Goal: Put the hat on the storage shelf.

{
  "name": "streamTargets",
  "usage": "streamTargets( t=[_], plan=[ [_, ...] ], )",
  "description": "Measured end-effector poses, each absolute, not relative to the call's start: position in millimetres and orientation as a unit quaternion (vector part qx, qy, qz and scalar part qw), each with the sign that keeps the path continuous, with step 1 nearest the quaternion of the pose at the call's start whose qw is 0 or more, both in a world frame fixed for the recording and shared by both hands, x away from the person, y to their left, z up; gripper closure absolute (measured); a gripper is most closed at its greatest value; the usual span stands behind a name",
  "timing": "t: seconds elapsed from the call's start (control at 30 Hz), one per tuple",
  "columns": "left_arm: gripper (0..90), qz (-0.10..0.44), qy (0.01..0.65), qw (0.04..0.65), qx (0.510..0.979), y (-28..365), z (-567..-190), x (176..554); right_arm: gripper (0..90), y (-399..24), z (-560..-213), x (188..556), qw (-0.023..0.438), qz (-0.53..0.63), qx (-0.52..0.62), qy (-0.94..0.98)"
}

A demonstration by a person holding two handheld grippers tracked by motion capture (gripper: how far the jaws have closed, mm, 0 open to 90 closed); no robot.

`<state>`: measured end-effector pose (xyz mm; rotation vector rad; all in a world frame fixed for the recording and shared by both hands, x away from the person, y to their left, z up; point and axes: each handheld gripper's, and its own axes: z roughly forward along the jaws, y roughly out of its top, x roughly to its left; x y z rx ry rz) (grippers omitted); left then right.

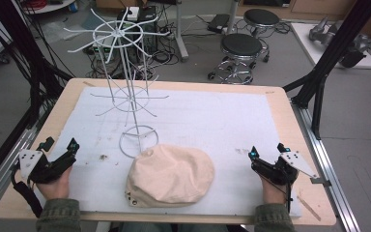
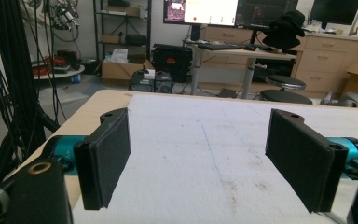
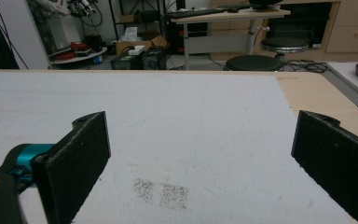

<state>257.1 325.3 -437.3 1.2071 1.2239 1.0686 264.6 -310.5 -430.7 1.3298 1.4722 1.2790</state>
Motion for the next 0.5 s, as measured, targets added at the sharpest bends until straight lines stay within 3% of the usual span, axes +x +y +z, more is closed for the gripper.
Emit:
streamTargets(
  t=[0.5],
  plan=[
    [22.3,0.448,0.513,0.531,0.504,325.0,-437.3,256.9,3.5,-311.1,-430.7,264.5,0.383,0.502,0.519,0.576]
  ],
)
